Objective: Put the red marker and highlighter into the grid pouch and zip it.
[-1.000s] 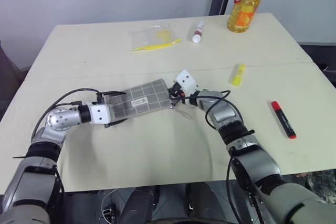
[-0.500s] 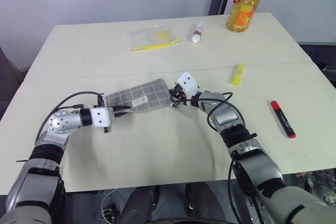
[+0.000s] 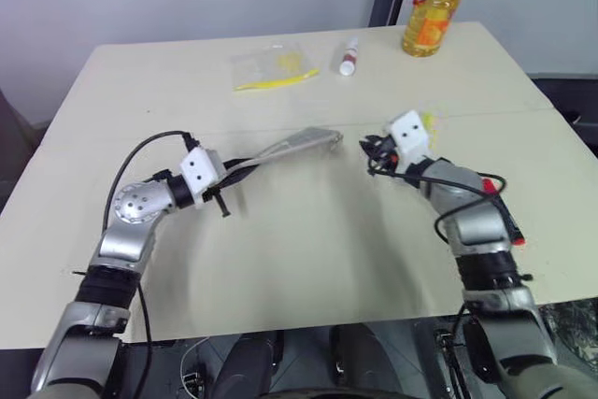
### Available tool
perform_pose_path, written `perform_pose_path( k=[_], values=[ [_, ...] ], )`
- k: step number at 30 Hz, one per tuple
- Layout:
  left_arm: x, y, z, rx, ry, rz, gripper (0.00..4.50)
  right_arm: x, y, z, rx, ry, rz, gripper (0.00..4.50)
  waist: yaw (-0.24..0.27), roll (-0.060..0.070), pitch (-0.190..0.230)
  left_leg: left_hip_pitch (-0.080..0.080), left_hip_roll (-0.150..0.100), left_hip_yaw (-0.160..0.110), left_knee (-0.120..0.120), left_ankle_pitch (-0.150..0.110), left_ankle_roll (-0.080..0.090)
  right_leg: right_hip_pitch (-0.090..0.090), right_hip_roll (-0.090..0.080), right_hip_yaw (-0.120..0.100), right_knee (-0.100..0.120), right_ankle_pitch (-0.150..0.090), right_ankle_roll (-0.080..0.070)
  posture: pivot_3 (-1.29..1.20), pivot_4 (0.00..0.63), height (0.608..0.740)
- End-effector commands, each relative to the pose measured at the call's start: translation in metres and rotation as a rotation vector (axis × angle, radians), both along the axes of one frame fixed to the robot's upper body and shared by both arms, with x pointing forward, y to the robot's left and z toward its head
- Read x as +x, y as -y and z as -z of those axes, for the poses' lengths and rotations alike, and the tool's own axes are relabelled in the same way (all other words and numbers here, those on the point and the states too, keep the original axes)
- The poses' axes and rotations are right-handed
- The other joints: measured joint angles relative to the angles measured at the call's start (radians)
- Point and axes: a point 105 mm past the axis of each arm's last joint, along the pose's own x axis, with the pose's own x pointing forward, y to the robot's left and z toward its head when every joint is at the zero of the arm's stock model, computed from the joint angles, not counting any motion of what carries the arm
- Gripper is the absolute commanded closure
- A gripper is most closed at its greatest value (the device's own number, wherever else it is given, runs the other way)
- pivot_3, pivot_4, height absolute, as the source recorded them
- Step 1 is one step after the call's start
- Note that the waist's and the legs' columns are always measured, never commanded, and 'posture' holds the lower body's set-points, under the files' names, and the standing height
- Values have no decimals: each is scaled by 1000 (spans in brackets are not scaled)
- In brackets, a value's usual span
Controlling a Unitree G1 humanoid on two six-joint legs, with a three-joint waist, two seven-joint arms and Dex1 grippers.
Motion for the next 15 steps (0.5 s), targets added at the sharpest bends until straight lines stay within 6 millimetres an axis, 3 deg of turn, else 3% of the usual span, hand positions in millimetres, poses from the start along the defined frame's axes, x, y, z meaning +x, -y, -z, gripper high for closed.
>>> perform_pose_path(
  k=[1, 2, 7, 15],
  values=[
    [0, 11, -11, -68, -7, -31, 4500, -14, -1, -24, 37, 58, -25, 1592, 1, 0, 0, 0, 0, 0, 0, 0, 0, 0, 0, 0, 0, 0, 0, 0, 150, 740],
    [0, 16, -11, -79, -13, -38, 4500, -19, -1, -25, 54, 51, -30, 1096, 3, 0, 0, 0, 1, 0, 0, 0, 0, 0, 0, 0, 0, 0, 0, 0, 150, 740],
    [-2, 34, -11, -121, -38, -34, 4500, -30, -9, -27, 99, 42, -55, 1096, 7, 0, 0, 0, 1, 1, 2, 0, 0, 1, 0, 0, 0, 0, 0, 0, 150, 740],
    [-9, 45, -13, -133, -49, -6, 4500, -19, -24, -30, 152, 58, -28, 1096, 7, 0, 0, 0, 1, 1, 2, 0, 0, 1, 0, 1, -1, 0, 0, 0, 150, 740]
  ],
)
